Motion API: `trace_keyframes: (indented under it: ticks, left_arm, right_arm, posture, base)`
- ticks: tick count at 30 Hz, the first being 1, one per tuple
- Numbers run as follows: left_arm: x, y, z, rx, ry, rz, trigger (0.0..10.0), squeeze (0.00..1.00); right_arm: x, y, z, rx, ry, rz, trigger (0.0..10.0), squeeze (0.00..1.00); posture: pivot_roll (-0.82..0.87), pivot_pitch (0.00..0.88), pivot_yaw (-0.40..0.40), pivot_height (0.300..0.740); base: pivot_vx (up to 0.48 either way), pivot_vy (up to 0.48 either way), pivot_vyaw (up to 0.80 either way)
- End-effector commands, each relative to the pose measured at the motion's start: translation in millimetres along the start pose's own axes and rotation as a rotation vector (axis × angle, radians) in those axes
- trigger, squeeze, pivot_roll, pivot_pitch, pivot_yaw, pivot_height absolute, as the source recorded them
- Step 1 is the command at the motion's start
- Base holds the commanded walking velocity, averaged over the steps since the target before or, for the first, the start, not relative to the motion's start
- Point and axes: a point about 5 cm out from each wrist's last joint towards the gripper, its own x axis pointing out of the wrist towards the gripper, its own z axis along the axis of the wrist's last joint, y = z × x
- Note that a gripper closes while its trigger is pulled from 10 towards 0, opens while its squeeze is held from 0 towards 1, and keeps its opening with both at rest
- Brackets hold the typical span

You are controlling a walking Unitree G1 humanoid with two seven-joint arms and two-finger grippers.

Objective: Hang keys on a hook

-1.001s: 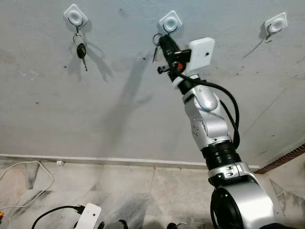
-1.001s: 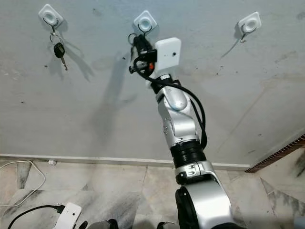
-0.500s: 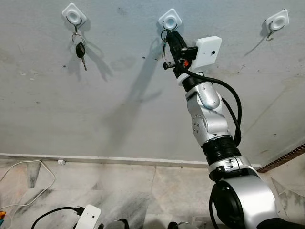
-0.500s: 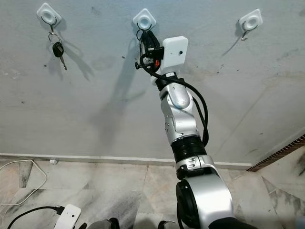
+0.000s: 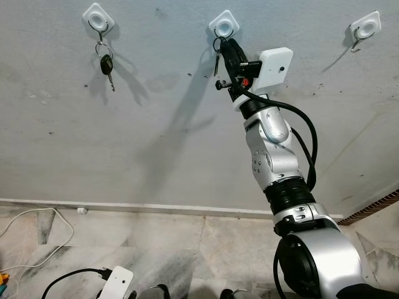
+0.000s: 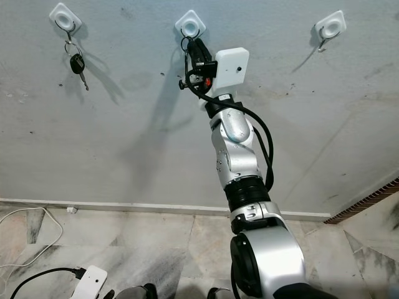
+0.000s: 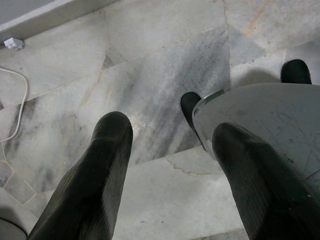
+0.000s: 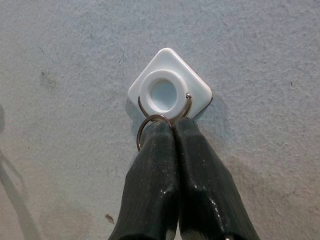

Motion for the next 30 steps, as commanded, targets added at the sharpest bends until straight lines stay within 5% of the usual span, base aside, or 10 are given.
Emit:
trace_keyframes:
  ticks: [1, 30]
  left_arm:
    - [-3.2, -1.1, -10.1, 0.013, 0.037, -0.018, 10.0, 0.00]
    - [1.4, -2.2, 0.5, 0.045, 0.022, -0.033, 10.0, 0.00]
  right_arm:
    - [-1.7, -10.0, 1.0, 0.004, 0.002, -0.044, 10.0, 0.00]
    - [-25.1, -3.2, 12.8, -0.005, -0.008, 0.008, 10.0, 0.00]
  posture:
    - [0.17, 0.206, 0.036, 0.740]
    - [0.15, 0.198, 0.046, 0.740]
  base:
    - [0.000, 0.000, 0.00]
    - [0.000, 0.000, 0.00]
